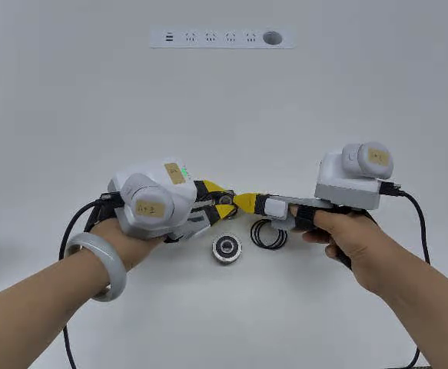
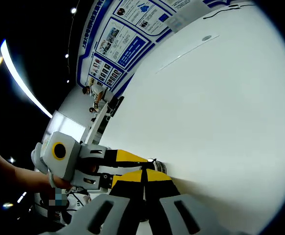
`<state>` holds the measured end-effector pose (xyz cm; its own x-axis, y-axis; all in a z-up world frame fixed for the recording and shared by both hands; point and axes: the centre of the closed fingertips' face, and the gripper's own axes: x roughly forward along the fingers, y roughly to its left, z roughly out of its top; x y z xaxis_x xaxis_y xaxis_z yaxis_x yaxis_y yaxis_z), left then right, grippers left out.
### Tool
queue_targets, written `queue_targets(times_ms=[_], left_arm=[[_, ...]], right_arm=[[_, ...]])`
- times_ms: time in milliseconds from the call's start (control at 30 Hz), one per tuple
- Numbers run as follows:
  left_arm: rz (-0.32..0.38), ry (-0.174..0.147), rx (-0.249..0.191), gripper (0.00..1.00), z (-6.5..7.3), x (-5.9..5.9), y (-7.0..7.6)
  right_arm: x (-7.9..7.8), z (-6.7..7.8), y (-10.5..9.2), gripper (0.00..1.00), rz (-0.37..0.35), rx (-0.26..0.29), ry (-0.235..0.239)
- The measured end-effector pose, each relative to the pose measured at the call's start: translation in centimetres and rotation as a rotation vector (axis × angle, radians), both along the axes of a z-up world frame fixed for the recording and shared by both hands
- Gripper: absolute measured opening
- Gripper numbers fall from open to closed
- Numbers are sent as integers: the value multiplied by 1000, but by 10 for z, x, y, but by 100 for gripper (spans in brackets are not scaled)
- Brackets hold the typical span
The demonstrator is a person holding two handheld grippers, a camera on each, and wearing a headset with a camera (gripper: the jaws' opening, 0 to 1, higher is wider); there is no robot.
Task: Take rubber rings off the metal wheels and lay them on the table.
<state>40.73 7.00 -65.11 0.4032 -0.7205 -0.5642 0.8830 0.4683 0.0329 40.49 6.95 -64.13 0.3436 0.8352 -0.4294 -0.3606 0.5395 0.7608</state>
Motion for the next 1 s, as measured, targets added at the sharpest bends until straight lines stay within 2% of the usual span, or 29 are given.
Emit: queue_targets(times_ms=[200,667,867,1000], left_arm=[[-2,-1,0,13,0,0,0],[-20,-10,-3,14,1,0,-1],[-30,-21,-5,20,4,-5,0],[-19,-36,-13,24,7,-4,5]], right_arm=[[-5,6,1,2,8,27,4],[-1,-1,-3,2,-3,-16,-13],[1,-4,-6,2,-5,-27,-14],[1,-5,-6,2,-4,-29,-15]])
